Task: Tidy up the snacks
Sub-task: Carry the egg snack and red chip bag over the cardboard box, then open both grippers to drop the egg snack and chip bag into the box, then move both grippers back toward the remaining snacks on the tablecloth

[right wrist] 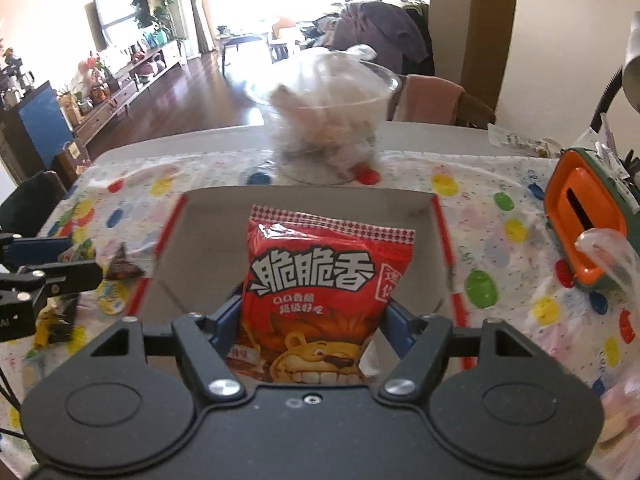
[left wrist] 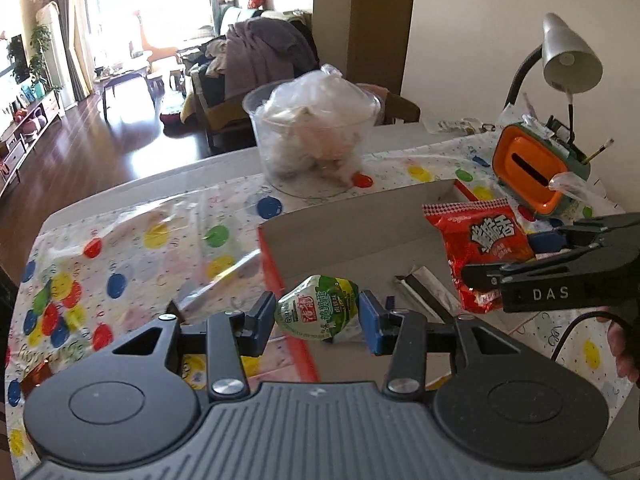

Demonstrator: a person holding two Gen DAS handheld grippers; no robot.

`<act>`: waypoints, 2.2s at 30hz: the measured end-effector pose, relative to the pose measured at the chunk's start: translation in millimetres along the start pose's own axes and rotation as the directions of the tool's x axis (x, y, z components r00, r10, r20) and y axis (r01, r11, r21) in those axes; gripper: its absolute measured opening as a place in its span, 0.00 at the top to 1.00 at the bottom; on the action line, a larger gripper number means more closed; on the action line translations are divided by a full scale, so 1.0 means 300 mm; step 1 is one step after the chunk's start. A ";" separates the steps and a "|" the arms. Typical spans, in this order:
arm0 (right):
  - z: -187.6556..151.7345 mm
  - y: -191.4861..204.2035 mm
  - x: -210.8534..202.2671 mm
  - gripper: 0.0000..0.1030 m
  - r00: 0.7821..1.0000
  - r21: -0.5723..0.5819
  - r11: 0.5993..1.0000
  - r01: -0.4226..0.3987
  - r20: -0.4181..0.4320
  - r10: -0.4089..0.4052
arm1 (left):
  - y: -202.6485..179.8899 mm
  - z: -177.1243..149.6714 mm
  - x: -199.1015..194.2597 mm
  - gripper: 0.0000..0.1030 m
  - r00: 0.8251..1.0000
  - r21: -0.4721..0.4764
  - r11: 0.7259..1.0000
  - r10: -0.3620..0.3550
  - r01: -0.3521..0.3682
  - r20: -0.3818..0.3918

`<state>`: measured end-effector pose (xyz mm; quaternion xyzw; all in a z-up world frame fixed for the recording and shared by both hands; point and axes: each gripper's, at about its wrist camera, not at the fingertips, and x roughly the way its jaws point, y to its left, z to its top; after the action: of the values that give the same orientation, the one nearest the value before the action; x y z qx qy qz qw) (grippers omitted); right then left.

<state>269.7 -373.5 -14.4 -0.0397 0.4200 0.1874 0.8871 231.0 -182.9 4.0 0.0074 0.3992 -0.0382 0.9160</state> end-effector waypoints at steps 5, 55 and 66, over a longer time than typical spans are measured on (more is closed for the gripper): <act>0.020 -0.085 0.064 0.30 1.000 -0.031 1.000 0.001 -0.031 -0.002 | -0.065 0.038 0.098 0.57 0.998 0.011 1.000 -0.011 0.012 -0.057; 0.040 -0.092 0.258 0.20 0.973 -0.251 0.960 -0.122 -0.222 0.065 | -0.108 0.128 0.555 0.43 0.889 -0.074 0.997 -0.033 -0.001 -0.456; 0.043 -0.108 0.127 0.12 0.982 -0.183 0.972 -0.147 -0.144 0.122 | -0.124 0.132 0.395 0.43 0.944 -0.050 0.999 -0.028 0.012 -0.330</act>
<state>313.0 -389.3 -37.9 -0.1092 0.4593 0.2840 0.8345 337.6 -229.3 -55.2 -0.0121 0.5480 -0.0360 0.8356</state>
